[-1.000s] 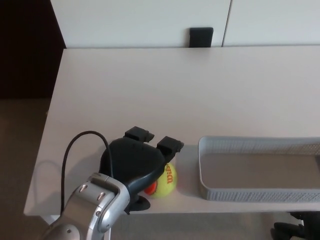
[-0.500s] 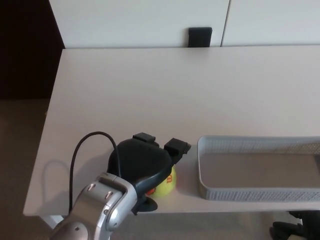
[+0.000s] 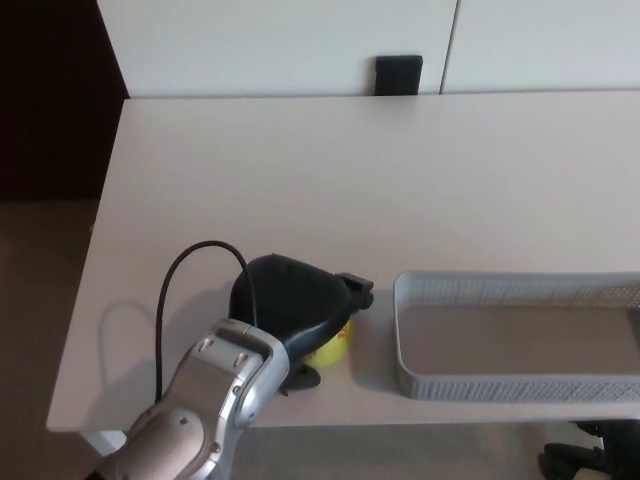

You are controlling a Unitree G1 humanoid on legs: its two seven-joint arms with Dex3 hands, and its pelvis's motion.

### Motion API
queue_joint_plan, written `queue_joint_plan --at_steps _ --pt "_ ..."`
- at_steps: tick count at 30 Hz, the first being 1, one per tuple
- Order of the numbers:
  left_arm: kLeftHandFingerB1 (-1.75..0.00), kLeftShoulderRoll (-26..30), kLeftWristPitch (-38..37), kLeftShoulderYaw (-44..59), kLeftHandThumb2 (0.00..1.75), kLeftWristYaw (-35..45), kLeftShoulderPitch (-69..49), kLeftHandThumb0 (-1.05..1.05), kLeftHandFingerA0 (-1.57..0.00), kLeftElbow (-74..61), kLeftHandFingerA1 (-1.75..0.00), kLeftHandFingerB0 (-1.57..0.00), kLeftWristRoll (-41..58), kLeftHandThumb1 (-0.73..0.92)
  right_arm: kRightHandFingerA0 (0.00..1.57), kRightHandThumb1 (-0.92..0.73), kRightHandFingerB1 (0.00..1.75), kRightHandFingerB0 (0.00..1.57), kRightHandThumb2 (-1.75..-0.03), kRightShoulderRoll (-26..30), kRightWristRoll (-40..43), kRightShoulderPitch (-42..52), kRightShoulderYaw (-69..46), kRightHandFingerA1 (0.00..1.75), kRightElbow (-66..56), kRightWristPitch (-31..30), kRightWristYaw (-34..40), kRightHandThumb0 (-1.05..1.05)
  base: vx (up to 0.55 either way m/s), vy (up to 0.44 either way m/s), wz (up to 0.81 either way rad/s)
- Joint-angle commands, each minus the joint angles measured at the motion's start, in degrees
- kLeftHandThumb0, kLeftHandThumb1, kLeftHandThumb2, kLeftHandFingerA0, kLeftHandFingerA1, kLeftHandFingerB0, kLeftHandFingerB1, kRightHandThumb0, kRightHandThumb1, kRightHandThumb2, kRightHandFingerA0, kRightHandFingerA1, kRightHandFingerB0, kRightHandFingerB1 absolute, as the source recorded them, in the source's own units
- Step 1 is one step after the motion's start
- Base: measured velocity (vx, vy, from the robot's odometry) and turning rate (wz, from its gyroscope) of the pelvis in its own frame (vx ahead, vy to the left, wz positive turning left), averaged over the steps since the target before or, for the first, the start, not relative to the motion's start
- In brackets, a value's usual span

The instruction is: The robot walk towards a table in front and uses its left hand to pickup a tennis ball on the left side and put it in a container on the right hand side

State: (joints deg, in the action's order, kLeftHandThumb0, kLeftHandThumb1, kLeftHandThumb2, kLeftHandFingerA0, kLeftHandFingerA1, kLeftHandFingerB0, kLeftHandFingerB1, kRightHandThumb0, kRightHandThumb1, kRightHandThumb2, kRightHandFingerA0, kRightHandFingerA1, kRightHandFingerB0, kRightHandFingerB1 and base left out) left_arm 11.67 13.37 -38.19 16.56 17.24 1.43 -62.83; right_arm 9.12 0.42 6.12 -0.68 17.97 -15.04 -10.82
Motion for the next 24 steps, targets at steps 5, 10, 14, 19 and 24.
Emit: queue_joint_plan --at_steps 5,10,14,19,24 --pt "-0.54 2.23 1.28 0.52 0.63 0.26 -2.79 -0.34 -0.88 0.51 -1.07 -0.74 -1.45 0.81 0.15 -0.76 0.47 0.14 -0.64 0.96 0.04 -2.07 -0.49 0.52 -0.66 1.02 -0.24 -0.03 0.0 0.0 0.0" --pt "-0.57 2.33 -2.78 2.44 0.68 -4.63 -5.13 -0.29 -0.84 -5.81 -1.46 -0.77 1.6 0.82 0.17 -0.74 0.47 0.09 -0.71 0.83 -0.06 -1.14 -0.46 0.55 -1.08 1.19 0.0 -0.02 0.0 0.0 0.0" --pt "-0.76 0.99 -5.3 5.38 0.71 -8.0 -6.07 -0.28 -0.82 -11.62 -1.6 -0.75 5.12 0.8 0.09 -0.56 0.53 0.1 -0.99 0.78 0.1 -1.61 -0.65 0.54 -0.97 0.33 0.14 -0.04 0.0 0.0 0.0" --pt "-0.64 -1.2 -5.69 7.31 0.67 -5.81 -4.35 -0.31 -0.83 -20.49 -1.65 -0.86 5.75 0.76 0.1 -0.55 0.53 0.12 -0.98 1.03 -1.07 -2.47 0.16 0.54 -0.1 0.28 0.69 -0.04 0.0 0.0 0.0" --pt "-0.69 -3.51 -5.76 7.11 0.66 -4.18 -1.2 -0.31 -0.89 -25.76 -1.67 -0.87 4.5 0.73 0.12 -0.55 0.54 0.12 -0.98 1.2 -1.15 -2.78 0.22 0.55 -0.06 0.33 0.65 -0.03 0.0 0.0 0.0"
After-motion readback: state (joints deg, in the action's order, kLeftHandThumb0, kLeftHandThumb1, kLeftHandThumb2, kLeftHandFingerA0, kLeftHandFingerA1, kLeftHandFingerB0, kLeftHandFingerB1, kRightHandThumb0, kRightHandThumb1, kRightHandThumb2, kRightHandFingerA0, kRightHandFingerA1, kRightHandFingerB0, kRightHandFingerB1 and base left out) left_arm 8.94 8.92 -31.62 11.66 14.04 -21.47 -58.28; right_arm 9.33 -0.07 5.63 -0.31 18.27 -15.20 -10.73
